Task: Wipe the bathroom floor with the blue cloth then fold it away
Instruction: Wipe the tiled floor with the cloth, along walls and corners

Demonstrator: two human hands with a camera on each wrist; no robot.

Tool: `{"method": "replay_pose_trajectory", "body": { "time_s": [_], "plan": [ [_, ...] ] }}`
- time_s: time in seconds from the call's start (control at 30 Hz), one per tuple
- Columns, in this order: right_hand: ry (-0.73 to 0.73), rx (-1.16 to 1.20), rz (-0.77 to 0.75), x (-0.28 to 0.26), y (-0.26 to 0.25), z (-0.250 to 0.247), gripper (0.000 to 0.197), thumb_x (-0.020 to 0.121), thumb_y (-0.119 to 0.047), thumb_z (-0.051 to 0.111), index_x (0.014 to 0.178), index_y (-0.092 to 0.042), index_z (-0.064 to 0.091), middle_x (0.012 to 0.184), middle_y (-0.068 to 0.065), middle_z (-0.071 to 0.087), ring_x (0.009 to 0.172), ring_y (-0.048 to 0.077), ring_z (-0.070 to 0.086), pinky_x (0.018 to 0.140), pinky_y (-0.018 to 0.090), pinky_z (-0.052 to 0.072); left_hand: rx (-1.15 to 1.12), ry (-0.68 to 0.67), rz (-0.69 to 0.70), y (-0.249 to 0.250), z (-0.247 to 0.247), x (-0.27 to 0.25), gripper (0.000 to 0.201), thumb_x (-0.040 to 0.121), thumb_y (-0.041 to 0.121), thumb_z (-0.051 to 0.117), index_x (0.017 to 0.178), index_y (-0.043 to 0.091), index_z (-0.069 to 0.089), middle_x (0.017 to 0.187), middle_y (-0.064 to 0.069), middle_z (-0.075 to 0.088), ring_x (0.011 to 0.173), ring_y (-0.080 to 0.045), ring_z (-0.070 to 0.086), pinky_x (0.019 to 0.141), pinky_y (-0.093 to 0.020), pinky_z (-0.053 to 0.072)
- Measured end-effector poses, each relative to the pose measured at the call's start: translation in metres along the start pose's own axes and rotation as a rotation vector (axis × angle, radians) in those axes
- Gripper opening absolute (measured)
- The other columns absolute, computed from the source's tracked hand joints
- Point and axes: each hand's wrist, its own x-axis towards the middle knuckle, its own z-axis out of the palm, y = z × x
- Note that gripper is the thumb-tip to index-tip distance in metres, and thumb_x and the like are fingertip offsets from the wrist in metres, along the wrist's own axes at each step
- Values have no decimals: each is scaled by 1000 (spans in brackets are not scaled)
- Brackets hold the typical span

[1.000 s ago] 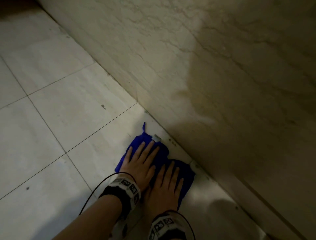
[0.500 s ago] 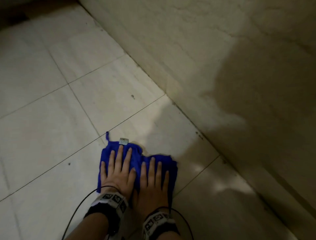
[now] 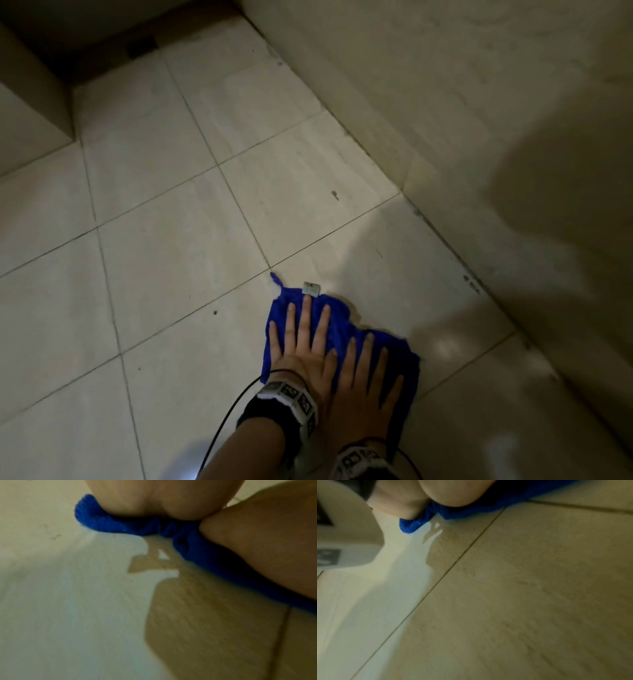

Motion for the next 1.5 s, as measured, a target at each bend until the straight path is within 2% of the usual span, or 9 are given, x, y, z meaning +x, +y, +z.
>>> {"method": "replay_pose_trajectory", "body": {
  "time_s": [0.1, 0.23, 0.37, 0.6, 0.93, 1.1, 1.23, 1.4, 1.5],
  "plan": [
    [27, -33, 62, 1, -4, 10, 112, 63, -57, 75, 151, -10, 23, 159, 16, 23, 150, 31, -4, 117, 57, -2, 37, 75, 71, -8, 3, 8, 71, 83, 55, -2, 142, 36, -36, 146, 3, -48, 139, -25, -38, 112, -54, -20],
    [49, -35, 37, 0, -5, 5, 77, 93, -60, 22, 150, -8, 28, 160, 15, 22, 150, 31, -1, 114, 59, 2, 32, 186, 120, -11, 10, 10, 68, 95, 53, 16, 145, 38, -29, 152, 4, -41, 141, -23, -34, 112, -54, -18],
    [36, -82, 45, 0, -3, 0, 85, 79, -55, 40, 150, -11, 29, 158, 15, 28, 146, 35, 19, 114, 58, 4, 52, 187, 130, -10, 9, 10, 67, 87, 54, -2, 144, 36, -33, 150, 3, -44, 141, -23, -35, 113, -54, -21],
    [28, -102, 176, -12, -6, -6, 76, 80, -55, 42, 148, -21, 33, 154, 6, 36, 138, 30, 37, 114, 48, 7, 42, 209, 183, -14, 16, -1, 68, 98, 52, 18, 148, 34, -25, 156, 2, -33, 146, -24, -25, 117, -52, -14],
    [-81, -34, 396, -93, 6, -17, 63, 86, -60, 35, 144, -36, 42, 149, 7, 45, 136, 29, 32, 113, 45, 5, 103, 233, 346, -32, 49, -38, 83, 69, 66, -16, 143, 32, -32, 149, 5, -39, 147, -25, -21, 113, -50, -16],
    [-128, 52, 389, -91, 2, -25, 76, 73, -72, -30, 145, -49, -24, 161, 4, -19, 146, 28, -21, 104, 48, -32, 156, 151, 278, -31, 39, -58, 78, 96, 60, 25, 148, 32, -26, 156, 0, -32, 147, -26, -21, 118, -52, -8],
    [-96, 35, 459, -84, -10, -12, 71, 85, -59, 27, 149, -26, 29, 156, 17, 29, 139, 42, 23, 111, 58, -3, 132, 210, 235, -32, 47, -87, 78, 98, 52, 30, 150, 27, -23, 155, -5, -35, 146, -27, -25, 117, -49, -12],
    [-210, 68, 465, -82, -17, -30, 81, 83, -60, 16, 156, -28, 3, 161, 13, -9, 143, 39, -10, 106, 60, -20, 83, 126, 225, -26, 46, -87, 72, 100, 52, 25, 153, 25, -16, 161, -4, -21, 149, -24, -14, 120, -46, -5],
    [-221, 127, 434, -85, 0, -33, 76, 80, -57, 29, 149, -27, 32, 155, 17, 32, 139, 38, 23, 111, 56, -5, 91, 119, 218, -14, 47, -73, 75, 98, 58, 22, 153, 25, -18, 159, -5, -25, 148, -27, -16, 119, -49, -4]
  ]
}}
